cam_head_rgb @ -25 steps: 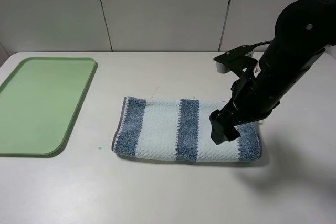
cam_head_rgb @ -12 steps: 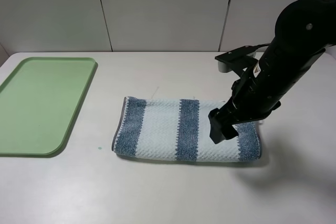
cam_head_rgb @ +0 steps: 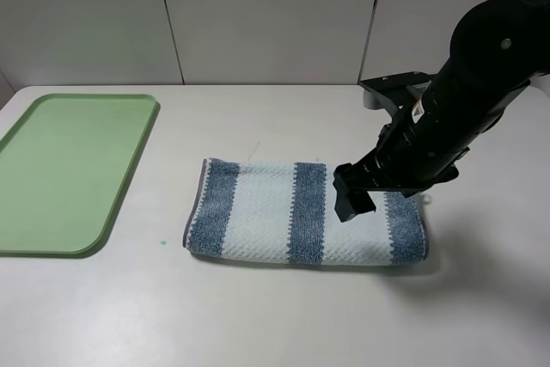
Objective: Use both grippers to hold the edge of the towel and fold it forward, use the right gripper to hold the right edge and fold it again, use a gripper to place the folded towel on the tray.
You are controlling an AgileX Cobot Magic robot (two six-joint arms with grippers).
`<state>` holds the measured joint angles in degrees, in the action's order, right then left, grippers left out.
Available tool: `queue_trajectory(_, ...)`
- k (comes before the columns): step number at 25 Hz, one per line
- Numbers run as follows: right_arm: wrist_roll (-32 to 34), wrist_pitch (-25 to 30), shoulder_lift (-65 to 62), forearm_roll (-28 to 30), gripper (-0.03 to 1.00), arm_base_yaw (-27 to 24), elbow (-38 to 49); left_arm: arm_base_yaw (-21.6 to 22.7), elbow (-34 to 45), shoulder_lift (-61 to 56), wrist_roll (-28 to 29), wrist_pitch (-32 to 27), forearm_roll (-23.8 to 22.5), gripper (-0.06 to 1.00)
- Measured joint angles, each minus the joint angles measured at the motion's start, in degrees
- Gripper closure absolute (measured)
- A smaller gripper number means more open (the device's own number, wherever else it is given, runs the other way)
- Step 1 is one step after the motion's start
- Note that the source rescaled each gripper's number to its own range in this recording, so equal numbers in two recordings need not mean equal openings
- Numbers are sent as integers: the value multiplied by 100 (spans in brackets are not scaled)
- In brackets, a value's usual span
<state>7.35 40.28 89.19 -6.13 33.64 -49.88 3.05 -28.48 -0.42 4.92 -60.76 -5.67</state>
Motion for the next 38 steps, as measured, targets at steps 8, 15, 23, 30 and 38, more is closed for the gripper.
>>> queue_trajectory(8,205,-117,0,-2,-3,0,0,68,0,0,0,0,0,-1)
queue_trajectory(15,542,-214,0,42,-3,-5,0,68,0,0,0,0,0,-1)
queue_trajectory(23,788,-239,0,55,-3,-640,0,68,0,0,0,0,0,-1)
queue_trajectory(30,782,-239,31,118,-3,-1335,0,68,0,0,0,0,0,-1)
queue_trajectory(38,766,-395,563,285,-3,-1348,-4,68,0,0,0,5,0,-1)
